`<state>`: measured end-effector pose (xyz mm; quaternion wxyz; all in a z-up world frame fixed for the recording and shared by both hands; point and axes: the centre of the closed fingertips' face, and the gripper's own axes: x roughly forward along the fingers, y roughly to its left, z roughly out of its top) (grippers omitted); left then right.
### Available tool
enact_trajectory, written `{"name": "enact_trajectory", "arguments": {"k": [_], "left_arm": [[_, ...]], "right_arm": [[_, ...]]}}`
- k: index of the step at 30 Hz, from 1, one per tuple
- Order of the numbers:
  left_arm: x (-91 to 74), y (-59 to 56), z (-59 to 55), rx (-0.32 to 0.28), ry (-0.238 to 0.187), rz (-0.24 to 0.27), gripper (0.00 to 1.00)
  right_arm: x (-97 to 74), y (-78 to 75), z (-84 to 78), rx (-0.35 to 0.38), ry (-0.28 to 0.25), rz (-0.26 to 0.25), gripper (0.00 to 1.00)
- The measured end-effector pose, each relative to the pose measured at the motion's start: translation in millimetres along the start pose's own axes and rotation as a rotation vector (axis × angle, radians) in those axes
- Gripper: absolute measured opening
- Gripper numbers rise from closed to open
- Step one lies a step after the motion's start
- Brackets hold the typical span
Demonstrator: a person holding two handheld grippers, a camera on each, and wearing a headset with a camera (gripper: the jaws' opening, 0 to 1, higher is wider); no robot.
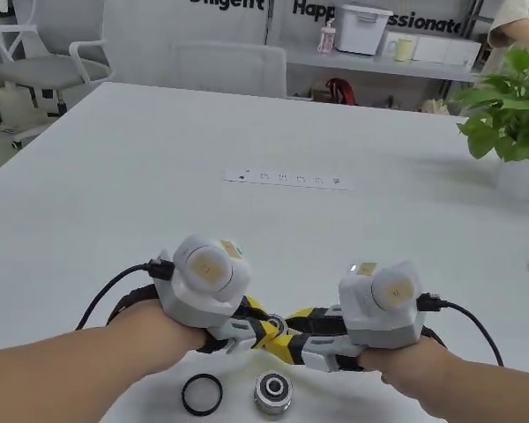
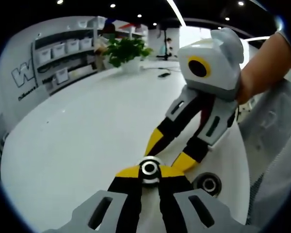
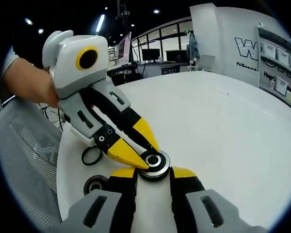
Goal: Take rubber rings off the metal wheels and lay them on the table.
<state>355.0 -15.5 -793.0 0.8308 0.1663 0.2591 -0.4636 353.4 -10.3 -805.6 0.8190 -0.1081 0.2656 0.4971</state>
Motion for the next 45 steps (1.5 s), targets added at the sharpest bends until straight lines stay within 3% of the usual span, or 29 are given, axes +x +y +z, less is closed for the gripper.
{"name": "enact_trajectory", "arguments": {"k": [18, 30, 45], "left_arm": [[0.5, 0.2, -0.1, -0.005, 0.006, 0.001, 0.12], [0.6, 0.4, -0.7, -0.008, 0.014, 0.0, 0.12], [1.4, 0.5, -0.8, -0.014, 0.02, 0.003, 0.12]], "right_arm": [[-4.8, 0.3, -1.8, -0.022, 0.027, 0.006, 0.21], [-9.3, -1.3, -7.3, -0.021, 0.041, 0.014, 0.12], [-10.0, -0.1, -8.1, 0.003, 0.037, 0.018, 0.1]]}}
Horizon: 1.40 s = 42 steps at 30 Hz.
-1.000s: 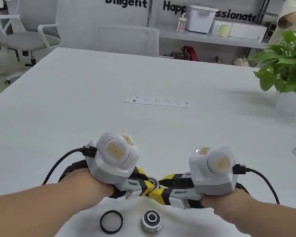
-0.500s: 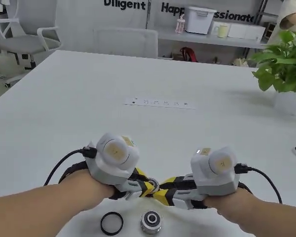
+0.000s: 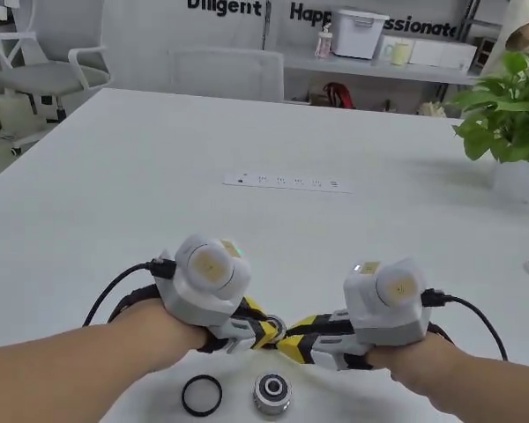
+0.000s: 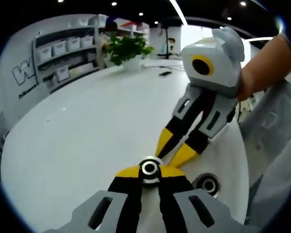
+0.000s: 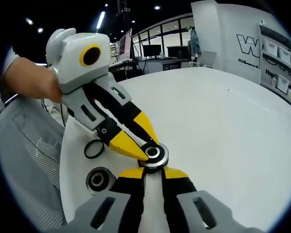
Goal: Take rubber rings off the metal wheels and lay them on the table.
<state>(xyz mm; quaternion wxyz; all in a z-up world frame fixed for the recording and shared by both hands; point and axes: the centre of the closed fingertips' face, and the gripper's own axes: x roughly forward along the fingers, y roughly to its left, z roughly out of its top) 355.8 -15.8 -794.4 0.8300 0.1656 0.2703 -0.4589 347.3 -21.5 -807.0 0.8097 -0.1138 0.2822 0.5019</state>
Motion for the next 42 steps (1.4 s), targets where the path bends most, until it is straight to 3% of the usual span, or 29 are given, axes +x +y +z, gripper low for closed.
{"name": "enact_trajectory", "arguments": {"k": [25, 42], "left_arm": [[-0.3, 0.0, 0.4, 0.007, 0.008, -0.001, 0.12], [0.7, 1.0, 0.6, 0.015, 0.002, 0.006, 0.12]], "right_arm": [[-2.0, -3.7, -1.2, 0.022, 0.008, -0.009, 0.0], [-5.9, -7.6, -0.3, 0.14, -0.031, -0.012, 0.0]]}}
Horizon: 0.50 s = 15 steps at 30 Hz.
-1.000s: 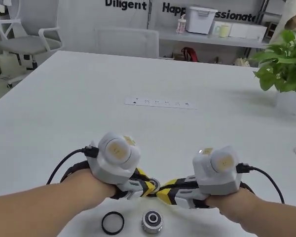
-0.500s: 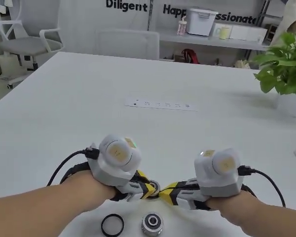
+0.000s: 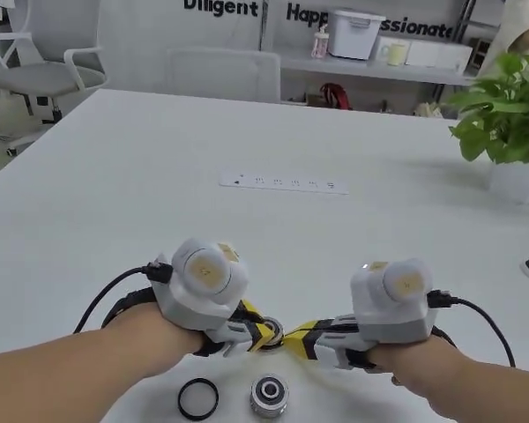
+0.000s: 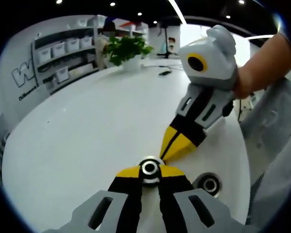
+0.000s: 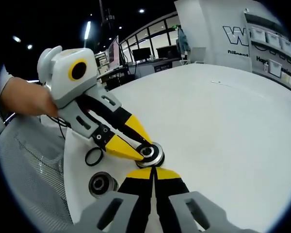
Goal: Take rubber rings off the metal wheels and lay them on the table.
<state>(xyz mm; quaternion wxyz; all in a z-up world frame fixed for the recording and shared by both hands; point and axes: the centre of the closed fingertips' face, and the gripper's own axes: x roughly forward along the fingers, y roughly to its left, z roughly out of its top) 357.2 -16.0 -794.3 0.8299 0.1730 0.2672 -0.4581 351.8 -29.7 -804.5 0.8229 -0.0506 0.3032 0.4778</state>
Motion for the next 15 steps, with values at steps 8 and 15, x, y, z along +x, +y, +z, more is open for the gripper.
{"name": "enact_trajectory", "arguments": {"k": [8, 15], "left_arm": [[0.4, 1.1, 0.4, -0.003, -0.004, 0.004, 0.12], [0.3, 2.0, 0.1, -0.004, -0.002, 0.003, 0.12]], "right_arm": [[1.3, -2.4, -0.3, 0.059, -0.014, 0.005, 0.0], [3.3, -4.6, -0.2, 0.067, -0.012, -0.006, 0.0]]}}
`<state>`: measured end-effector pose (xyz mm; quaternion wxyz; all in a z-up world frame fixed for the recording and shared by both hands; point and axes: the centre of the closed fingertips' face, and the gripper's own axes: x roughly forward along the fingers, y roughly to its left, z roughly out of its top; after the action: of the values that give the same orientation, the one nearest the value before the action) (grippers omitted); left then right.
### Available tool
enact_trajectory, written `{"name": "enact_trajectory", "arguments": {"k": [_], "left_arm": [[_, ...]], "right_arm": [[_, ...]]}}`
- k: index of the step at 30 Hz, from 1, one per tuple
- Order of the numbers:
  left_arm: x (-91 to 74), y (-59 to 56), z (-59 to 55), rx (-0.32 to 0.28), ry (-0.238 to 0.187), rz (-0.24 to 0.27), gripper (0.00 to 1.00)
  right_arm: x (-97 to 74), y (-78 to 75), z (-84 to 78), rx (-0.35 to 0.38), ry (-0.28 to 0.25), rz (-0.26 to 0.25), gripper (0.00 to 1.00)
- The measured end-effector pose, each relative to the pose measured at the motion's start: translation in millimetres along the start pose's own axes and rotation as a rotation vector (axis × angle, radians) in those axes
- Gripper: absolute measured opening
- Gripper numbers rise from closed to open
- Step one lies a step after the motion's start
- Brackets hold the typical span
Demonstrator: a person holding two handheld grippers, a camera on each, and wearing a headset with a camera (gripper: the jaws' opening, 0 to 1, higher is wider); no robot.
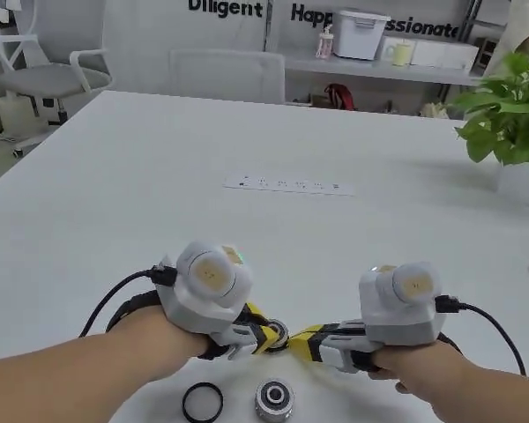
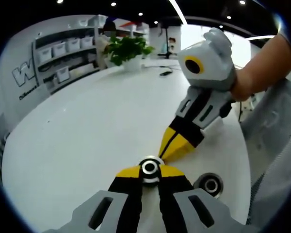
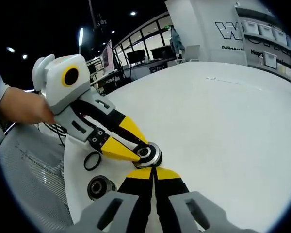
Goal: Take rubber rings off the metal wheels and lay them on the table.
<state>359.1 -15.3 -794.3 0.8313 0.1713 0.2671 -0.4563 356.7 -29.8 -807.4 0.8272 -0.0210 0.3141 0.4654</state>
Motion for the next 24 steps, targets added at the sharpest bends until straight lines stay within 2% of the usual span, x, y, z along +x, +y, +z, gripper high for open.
{"name": "enact_trajectory", "arguments": {"k": [10, 12, 13, 14, 15, 16, 24], "left_arm": [[-0.2, 0.4, 0.2, 0.001, 0.0, 0.009, 0.11], [-0.3, 0.4, 0.2, 0.001, 0.002, 0.01, 0.11], [-0.4, 0.4, 0.2, 0.0, 0.003, 0.011, 0.11], [-0.4, 0.3, 0.2, 0.0, 0.003, 0.012, 0.11], [-0.5, 0.3, 0.3, -0.001, 0.003, 0.013, 0.11], [-0.5, 0.2, 0.3, 0.0, 0.004, 0.013, 0.11], [-0.7, 0.5, 0.2, -0.003, 0.007, 0.016, 0.11]], "right_arm": [[0.6, -4.9, 0.6, 0.064, -0.016, -0.02, 0.0], [-1.1, -6.4, 4.2, 0.084, -0.036, -0.019, 0.0], [-2.6, -8.4, 11.0, 0.114, -0.071, -0.023, 0.0], [-3.1, -4.3, 13.6, 0.149, -0.08, 0.0, 0.0], [-2.8, -6.5, 10.7, 0.129, -0.058, -0.013, 0.0], [-2.5, -5.7, 11.2, 0.106, -0.06, -0.014, 0.0], [-2.7, -3.2, 13.6, 0.14, -0.079, -0.01, 0.0]]}}
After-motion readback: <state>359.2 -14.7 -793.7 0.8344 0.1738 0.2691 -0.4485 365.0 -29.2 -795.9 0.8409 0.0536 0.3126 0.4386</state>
